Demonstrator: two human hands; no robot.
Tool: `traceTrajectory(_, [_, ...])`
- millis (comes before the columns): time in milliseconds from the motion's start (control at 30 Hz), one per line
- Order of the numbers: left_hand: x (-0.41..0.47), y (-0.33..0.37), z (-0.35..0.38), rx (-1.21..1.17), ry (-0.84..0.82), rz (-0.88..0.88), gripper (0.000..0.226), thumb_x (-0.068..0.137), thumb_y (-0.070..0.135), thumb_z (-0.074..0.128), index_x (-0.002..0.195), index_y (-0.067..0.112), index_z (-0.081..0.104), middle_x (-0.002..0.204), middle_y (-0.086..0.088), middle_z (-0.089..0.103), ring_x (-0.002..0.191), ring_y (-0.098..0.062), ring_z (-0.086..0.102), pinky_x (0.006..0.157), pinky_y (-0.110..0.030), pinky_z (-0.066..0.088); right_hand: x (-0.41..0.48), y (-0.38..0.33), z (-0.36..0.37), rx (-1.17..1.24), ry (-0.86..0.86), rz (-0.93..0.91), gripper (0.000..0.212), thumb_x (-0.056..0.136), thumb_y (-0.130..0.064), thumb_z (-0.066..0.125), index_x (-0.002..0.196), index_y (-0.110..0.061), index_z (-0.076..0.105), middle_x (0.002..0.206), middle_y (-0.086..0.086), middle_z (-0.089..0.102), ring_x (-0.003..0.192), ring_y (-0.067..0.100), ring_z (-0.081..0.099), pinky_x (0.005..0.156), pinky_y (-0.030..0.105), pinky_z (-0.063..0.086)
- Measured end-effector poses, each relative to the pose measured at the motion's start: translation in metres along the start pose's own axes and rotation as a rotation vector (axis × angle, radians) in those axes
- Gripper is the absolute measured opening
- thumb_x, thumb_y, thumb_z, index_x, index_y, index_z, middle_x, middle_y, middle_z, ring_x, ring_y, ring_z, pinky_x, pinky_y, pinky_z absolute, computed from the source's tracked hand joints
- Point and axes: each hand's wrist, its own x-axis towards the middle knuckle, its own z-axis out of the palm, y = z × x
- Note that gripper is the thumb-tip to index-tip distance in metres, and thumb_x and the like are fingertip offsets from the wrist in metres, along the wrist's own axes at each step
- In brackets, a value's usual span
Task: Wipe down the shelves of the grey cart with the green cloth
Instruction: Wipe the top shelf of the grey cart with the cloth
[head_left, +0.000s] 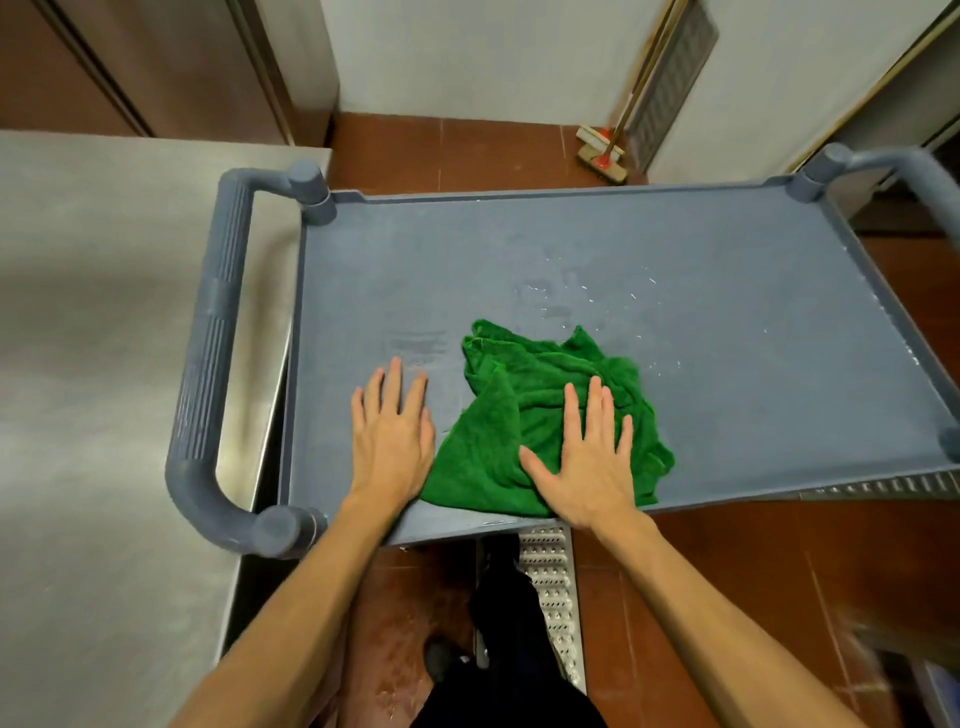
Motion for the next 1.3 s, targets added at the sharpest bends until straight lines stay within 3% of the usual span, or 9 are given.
traceTrajectory(200, [-0.005, -0.008, 0.013, -0.009, 0.012, 0.013, 0.054, 0.101, 0.033, 0.033, 0.152, 0.018, 0.046, 0.164, -0.013, 0.031, 0.152, -0.035, 0.027, 0.122, -0.056, 0.022, 0.019, -0.016, 0.005, -0.006, 0.016, 0.166, 0.100, 0.085, -0.082, 0.007, 0.155, -0.016, -0.019, 0.159, 0.014, -0.033, 0.147, 0.029, -0.029, 0.118, 0.057, -0.011])
traceTrajectory(633, [0.000, 0.001, 0.019, 0.004, -0.022, -0.010, 0.055, 0.102, 0.031, 0.037, 0.155, 0.019, 0.040, 0.166, -0.012, 0.025, 0.155, -0.033, 0.019, 0.124, -0.057, 0.017, 0.112, -0.043, -0.009, 0.056, 0.116, 0.292, 0.085, 0.098, -0.060, 0.022, 0.157, -0.004, -0.001, 0.162, 0.023, -0.016, 0.151, 0.035, -0.013, 0.120, 0.060, 0.000])
traceTrajectory(733, [0.002, 0.004, 0.021, -0.006, -0.017, -0.026, 0.058, 0.101, 0.029, 0.038, 0.156, 0.012, 0.035, 0.167, -0.013, 0.023, 0.155, -0.033, 0.017, 0.124, -0.058, 0.018, 0.125, -0.054, -0.008, 0.044, 0.140, 0.258, 0.087, 0.097, -0.060, 0.023, 0.156, -0.001, 0.000, 0.162, 0.024, -0.015, 0.151, 0.036, -0.012, 0.120, 0.060, 0.002])
traceTrajectory(833, [0.003, 0.005, 0.023, -0.094, 0.019, -0.063, 0.070, 0.097, 0.022, 0.044, 0.159, 0.002, 0.019, 0.167, -0.016, 0.019, 0.156, -0.030, 0.015, 0.123, -0.059, 0.019, 0.131, -0.069, -0.007, 0.023, 0.147, 0.175, 0.092, 0.093, -0.062, 0.024, 0.155, 0.002, 0.001, 0.161, 0.026, -0.014, 0.151, 0.037, -0.011, 0.120, 0.060, 0.002])
traceTrajectory(967, [0.003, 0.006, 0.022, -0.114, 0.011, -0.068, 0.092, 0.087, 0.017, 0.048, 0.160, 0.008, -0.006, 0.169, -0.021, -0.003, 0.158, -0.031, -0.001, 0.125, -0.057, 0.011, 0.132, -0.115, -0.003, 0.010, 0.141, -0.007, 0.103, 0.085, -0.069, 0.016, 0.154, 0.005, 0.000, 0.161, 0.028, -0.010, 0.151, 0.039, -0.010, 0.119, 0.061, 0.001])
traceTrajectory(1100, [0.004, 0.007, 0.020, -0.188, 0.021, -0.119, 0.100, 0.078, 0.020, 0.046, 0.160, 0.006, -0.011, 0.168, -0.023, -0.008, 0.157, -0.031, -0.009, 0.126, -0.054, 0.009, 0.139, -0.160, 0.006, -0.013, 0.107, -0.166, 0.107, 0.083, -0.074, 0.017, 0.154, 0.004, -0.003, 0.162, 0.027, -0.010, 0.151, 0.038, -0.010, 0.119, 0.061, 0.000])
traceTrajectory(1300, [0.004, 0.008, 0.020, -0.240, 0.068, -0.142, 0.098, 0.083, 0.023, 0.052, 0.160, 0.006, -0.006, 0.168, -0.023, -0.007, 0.157, -0.033, -0.003, 0.125, -0.055, 0.015, 0.157, -0.168, 0.006, -0.002, 0.092, -0.137, 0.106, 0.084, -0.073, 0.020, 0.154, 0.004, -0.005, 0.161, 0.027, -0.013, 0.151, 0.038, -0.013, 0.119, 0.062, 0.000])
